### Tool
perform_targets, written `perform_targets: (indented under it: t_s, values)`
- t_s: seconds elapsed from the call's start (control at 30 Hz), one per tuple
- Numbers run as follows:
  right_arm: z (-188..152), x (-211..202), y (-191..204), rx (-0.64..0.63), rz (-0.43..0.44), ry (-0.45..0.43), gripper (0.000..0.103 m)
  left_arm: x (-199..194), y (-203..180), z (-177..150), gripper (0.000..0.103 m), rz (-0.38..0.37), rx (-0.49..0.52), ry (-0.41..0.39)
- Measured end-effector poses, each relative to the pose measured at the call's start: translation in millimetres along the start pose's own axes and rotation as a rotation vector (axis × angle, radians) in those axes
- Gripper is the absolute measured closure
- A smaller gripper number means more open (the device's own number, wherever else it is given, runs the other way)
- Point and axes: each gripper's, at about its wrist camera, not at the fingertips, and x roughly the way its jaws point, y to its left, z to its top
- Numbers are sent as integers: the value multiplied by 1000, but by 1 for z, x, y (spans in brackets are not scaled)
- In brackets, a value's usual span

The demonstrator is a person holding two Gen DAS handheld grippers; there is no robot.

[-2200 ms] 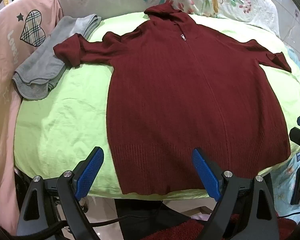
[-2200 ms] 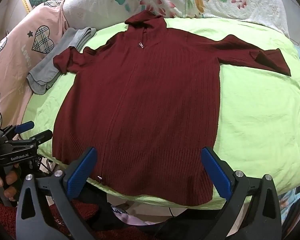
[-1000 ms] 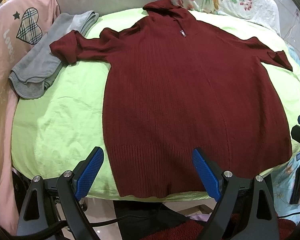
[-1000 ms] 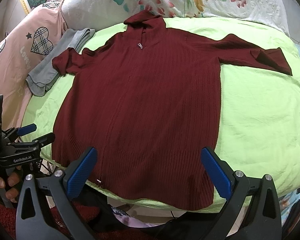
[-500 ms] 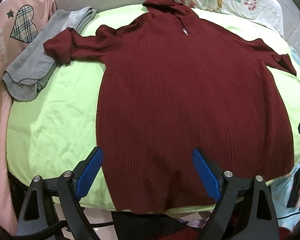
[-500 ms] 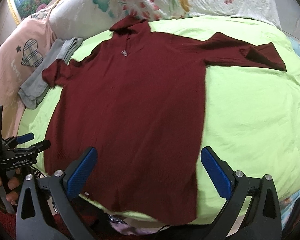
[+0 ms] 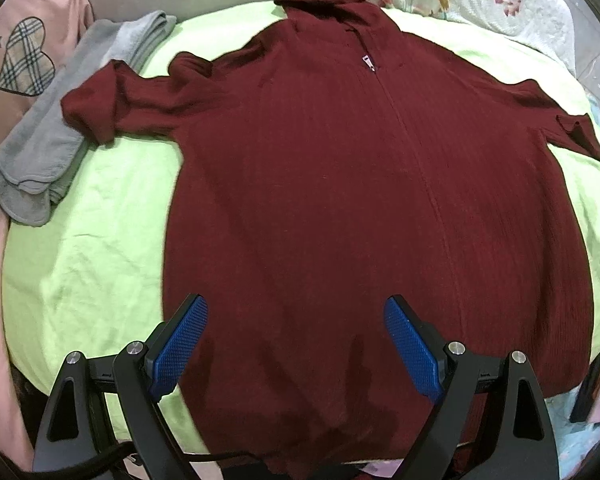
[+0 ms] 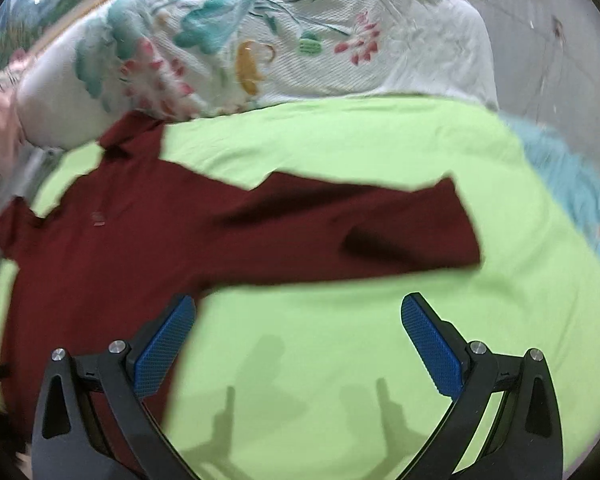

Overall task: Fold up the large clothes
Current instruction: 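Grasp the sweater sleeve cuff with the right gripper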

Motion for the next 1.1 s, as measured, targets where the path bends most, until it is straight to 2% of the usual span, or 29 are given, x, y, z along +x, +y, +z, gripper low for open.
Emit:
perform_targets:
  t_s: [0.1, 0.2, 0.3, 0.33, 0.37, 0.4, 0.43, 0.47, 0.53, 0.7, 0.87, 1.1]
  values:
    - [16, 30, -13, -45, -11, 24, 1, 8, -7, 4, 12, 8, 12, 15]
    - [20, 59, -25, -92, -74, 79, 3, 16, -10, 10, 12, 10, 20, 21]
    - [19, 84, -34, -108, -87, 137, 17, 23, -12, 19, 12, 6, 14, 24]
    - [16, 87, -37, -111, -100, 151, 29, 25, -13, 23, 12, 4, 13, 25]
    - [16, 90, -39, -110, -113, 162, 48, 26, -15, 26, 12, 1, 12, 24]
    - [16, 93, -43, -94, -113, 171, 60, 27, -16, 29, 12, -2, 13, 25]
    - [16, 94, -47, -72, -101, 172, 80, 27, -17, 32, 12, -8, 14, 21]
    - [18, 92, -50, -43, -85, 166, 90, 27, -18, 34, 12, -7, 16, 22]
    - [21, 86, -48, -6, -52, 141, 96, 25, -22, 39, 12, -15, 23, 6]
    - [34, 65, -9, 124, 148, 73, 97, 25, -24, 43, 12, -26, 31, -8]
    - [46, 66, 77, 228, 383, 29, 97, 22, -14, 41, 12, -26, 10, -28]
    - [52, 95, 217, 284, 653, 58, 97, 22, 17, 40, 12, -25, -43, -37]
